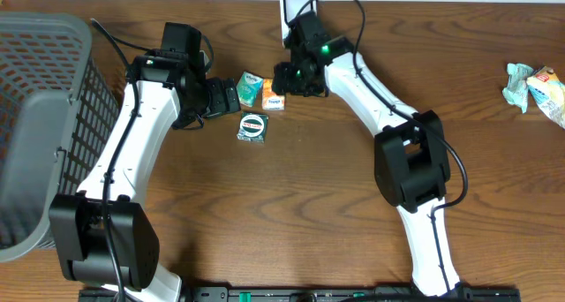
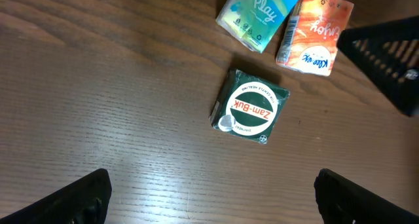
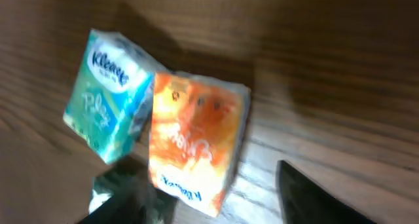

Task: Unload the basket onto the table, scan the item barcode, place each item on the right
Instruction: 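Move the right gripper to the orange Kleenex pack and grasp it, then lift the orange pack and turn it toward the scanner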

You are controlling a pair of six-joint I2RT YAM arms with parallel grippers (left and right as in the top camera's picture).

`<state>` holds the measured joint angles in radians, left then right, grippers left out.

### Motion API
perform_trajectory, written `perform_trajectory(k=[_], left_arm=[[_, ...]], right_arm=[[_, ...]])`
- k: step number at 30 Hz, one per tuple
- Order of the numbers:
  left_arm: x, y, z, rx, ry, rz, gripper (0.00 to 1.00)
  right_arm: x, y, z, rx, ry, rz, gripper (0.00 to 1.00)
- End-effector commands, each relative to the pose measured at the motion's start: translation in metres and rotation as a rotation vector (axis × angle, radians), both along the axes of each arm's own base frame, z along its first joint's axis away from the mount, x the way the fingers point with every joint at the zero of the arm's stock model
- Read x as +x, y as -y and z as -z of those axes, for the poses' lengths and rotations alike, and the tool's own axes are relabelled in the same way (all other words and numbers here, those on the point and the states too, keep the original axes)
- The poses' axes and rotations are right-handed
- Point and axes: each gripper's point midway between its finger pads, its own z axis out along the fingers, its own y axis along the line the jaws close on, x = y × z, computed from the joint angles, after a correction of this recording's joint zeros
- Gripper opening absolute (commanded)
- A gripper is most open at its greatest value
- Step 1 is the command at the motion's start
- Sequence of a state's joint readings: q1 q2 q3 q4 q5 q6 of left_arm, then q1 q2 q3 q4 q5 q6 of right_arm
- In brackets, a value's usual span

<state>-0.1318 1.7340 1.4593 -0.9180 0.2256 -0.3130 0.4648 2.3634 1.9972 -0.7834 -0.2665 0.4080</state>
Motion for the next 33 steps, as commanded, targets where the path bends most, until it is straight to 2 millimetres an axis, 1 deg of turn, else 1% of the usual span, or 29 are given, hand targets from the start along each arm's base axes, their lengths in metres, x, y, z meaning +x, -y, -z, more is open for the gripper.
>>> perform_trajectory(k=[1, 2, 4, 8, 12, 14, 17, 21, 24, 26, 29, 30, 31, 32, 33], left_arm=[[0.003, -0.002, -0.002, 0.011, 0.007, 0.003, 0.98], [0.003, -0.002, -0.002, 0.011, 0.007, 0.003, 0.98], [0.003, -0.002, -0.002, 0.011, 0.007, 0.003, 0.98], [0.003, -0.002, -0.002, 0.011, 0.007, 0.003, 0.98], [0.003, -0.002, -0.002, 0.011, 0.007, 0.003, 0.98], [0.003, -0.002, -0.002, 0.011, 0.007, 0.003, 0.98], [0.003, -0.002, -0.002, 0.011, 0.007, 0.003, 0.98], [0.003, -0.002, -0.002, 0.011, 0.007, 0.003, 0.98], [0.003, -0.002, -0.002, 0.011, 0.007, 0.003, 0.98], [0.003, -0.002, -0.002, 0.011, 0.007, 0.003, 0.98], [0.003, -0.002, -0.002, 0.011, 0.007, 0.003, 0.98], [0.003, -0.002, -0.002, 0.011, 0.007, 0.003, 0.98], [0.003, -0.002, -0.002, 0.011, 0.007, 0.003, 0.98], [0.003, -0.002, -0.002, 0.011, 0.007, 0.003, 0.98], [0.003, -0.002, -0.002, 0.011, 0.007, 0.003, 0.98]], right_arm=[[-0.006, -0.007, 0.012, 0.052, -0.028, -0.017, 0.52], [-0.007, -0.011, 0.014, 0.079, -0.028, -0.028, 0.53], [-0.008, -0.013, 0.018, 0.088, -0.033, -0.021, 0.54], [-0.006, -0.011, 0.027, 0.093, -0.028, 0.004, 0.55], [-0.005, -0.010, 0.032, 0.099, -0.024, 0.013, 0.55], [-0.006, -0.010, 0.033, 0.098, -0.024, 0.014, 0.52], [-0.006, -0.012, 0.036, 0.098, -0.025, 0.014, 0.40], [-0.007, -0.013, 0.046, 0.096, -0.044, 0.027, 0.29], [-0.009, -0.013, 0.055, 0.107, -0.073, 0.043, 0.28], [-0.012, -0.019, 0.056, 0.139, -0.091, 0.026, 0.28], [-0.014, -0.021, 0.060, 0.152, -0.104, 0.018, 0.32], [-0.014, -0.021, 0.060, 0.152, -0.104, 0.018, 0.27], [-0.015, -0.022, 0.059, 0.162, -0.109, 0.014, 0.13], [-0.015, -0.023, 0.057, 0.184, -0.118, 0.007, 0.01], [-0.015, -0.023, 0.054, 0.200, -0.124, 0.004, 0.01]])
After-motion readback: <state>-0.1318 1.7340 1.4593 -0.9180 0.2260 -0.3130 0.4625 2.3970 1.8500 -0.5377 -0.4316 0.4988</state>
